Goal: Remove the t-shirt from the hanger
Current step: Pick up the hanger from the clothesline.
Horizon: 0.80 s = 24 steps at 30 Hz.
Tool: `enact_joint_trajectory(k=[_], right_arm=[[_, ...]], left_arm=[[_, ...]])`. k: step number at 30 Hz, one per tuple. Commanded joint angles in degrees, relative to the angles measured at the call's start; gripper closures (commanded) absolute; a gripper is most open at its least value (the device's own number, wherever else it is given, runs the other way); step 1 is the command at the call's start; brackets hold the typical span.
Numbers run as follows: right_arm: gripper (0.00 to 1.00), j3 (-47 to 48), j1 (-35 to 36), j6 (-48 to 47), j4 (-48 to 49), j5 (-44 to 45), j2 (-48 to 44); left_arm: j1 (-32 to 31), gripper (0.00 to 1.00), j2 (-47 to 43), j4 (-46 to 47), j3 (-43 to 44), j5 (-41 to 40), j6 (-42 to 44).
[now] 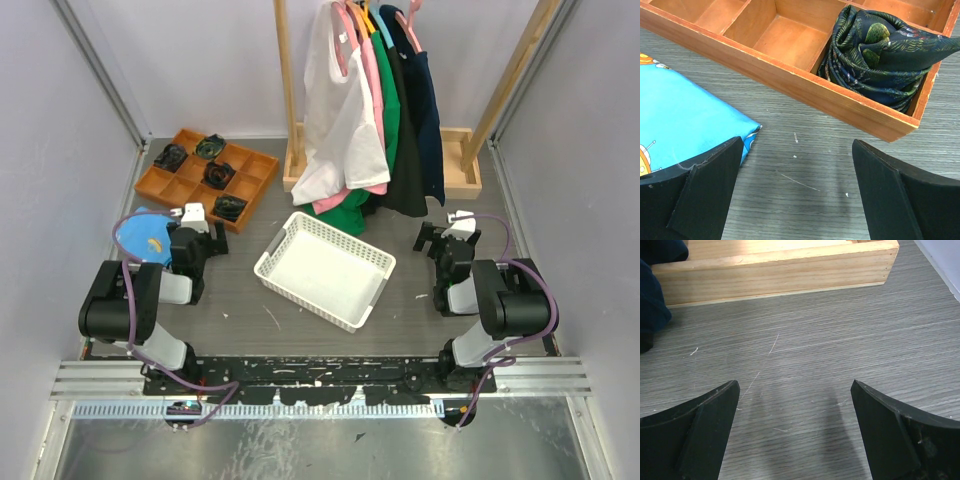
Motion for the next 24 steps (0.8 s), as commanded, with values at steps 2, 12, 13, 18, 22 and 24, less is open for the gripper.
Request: enact_joint_trajectory(k=[2, 12, 13, 18, 22, 24], right_arm=[[0.0, -0.16, -0.2, 0.57, 2.79, -0.59, -2.09], [0.0, 8.71, -0.23, 5.27, -32.33, 6.24, -22.99], [0.0, 10.86, -0.23, 6.19, -37.81, 6.8, -24.81], [0.0, 18.0, -0.23, 10.95, -54.05, 12.25, -33.18], [0.0, 25.2, -0.23, 14.4, -63.83, 15.6, -36.43], [0.0, 29.63, -0.27, 16.71, -69.52, 17.54, -36.9]], left_arm=[[0.03, 0.02, -1.34, 0.89, 1.57, -0.72, 0.58], [-0.23, 0.02, -19.79, -32.05, 10.76, -3.6, -7.12], [-0.22, 0.02, -22.02, -36.91, 13.02, -3.3, -8.86], [-0.24, 0.02, -29.5, -47.93, 18.22, 2.4, -18.1], [-0.24, 0.02, -31.75, -55.94, 24.42, 6.09, -27.77], [-0.23, 0.02, -31.7, -57.59, 27.03, 9.77, -31.7]])
